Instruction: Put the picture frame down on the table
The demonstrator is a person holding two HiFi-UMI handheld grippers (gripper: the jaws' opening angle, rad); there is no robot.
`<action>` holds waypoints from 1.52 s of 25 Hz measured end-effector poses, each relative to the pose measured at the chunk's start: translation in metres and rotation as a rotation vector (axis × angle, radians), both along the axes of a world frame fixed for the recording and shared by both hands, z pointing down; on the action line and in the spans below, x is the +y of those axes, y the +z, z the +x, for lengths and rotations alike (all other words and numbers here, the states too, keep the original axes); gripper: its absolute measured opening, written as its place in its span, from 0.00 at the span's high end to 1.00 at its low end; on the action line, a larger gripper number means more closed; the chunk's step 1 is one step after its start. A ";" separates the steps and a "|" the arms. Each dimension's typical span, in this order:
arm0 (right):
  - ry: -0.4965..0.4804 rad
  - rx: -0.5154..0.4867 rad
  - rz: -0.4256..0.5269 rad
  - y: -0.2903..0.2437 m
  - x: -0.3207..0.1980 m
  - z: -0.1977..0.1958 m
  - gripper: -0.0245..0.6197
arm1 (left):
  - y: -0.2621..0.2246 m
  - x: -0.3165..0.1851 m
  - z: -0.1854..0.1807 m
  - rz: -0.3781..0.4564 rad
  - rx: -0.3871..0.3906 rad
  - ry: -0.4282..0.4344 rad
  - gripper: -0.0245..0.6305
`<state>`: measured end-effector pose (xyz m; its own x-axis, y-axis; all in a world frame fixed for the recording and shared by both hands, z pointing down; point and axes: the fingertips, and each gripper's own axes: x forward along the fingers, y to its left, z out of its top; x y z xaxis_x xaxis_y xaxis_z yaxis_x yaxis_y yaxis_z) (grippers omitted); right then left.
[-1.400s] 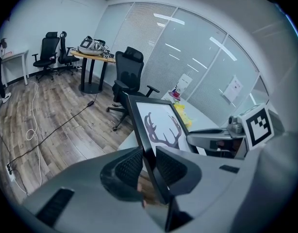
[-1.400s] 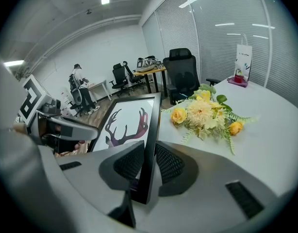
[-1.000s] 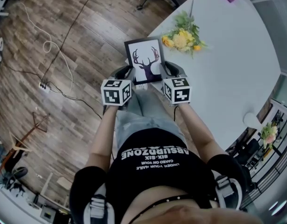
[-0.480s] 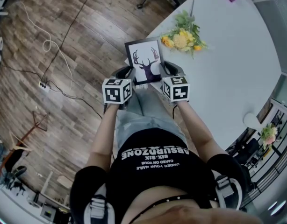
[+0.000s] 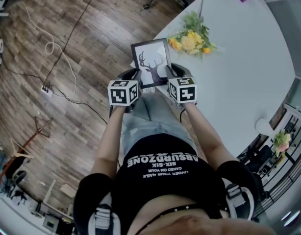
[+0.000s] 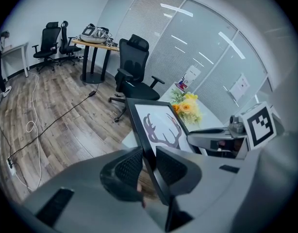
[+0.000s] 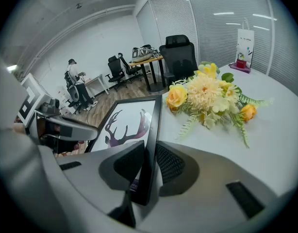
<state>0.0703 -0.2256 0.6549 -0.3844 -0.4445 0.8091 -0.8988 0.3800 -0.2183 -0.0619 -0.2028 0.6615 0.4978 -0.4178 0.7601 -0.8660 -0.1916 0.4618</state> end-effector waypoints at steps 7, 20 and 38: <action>-0.004 -0.021 -0.007 0.007 -0.002 0.003 0.82 | 0.007 -0.003 0.003 -0.011 -0.002 -0.013 0.81; -0.047 0.053 0.078 -0.017 -0.005 -0.004 0.74 | -0.018 -0.008 -0.005 0.108 -0.106 0.014 0.81; 0.014 -0.141 0.325 -0.137 0.012 -0.013 0.94 | -0.136 0.008 -0.005 0.385 0.059 -0.031 0.93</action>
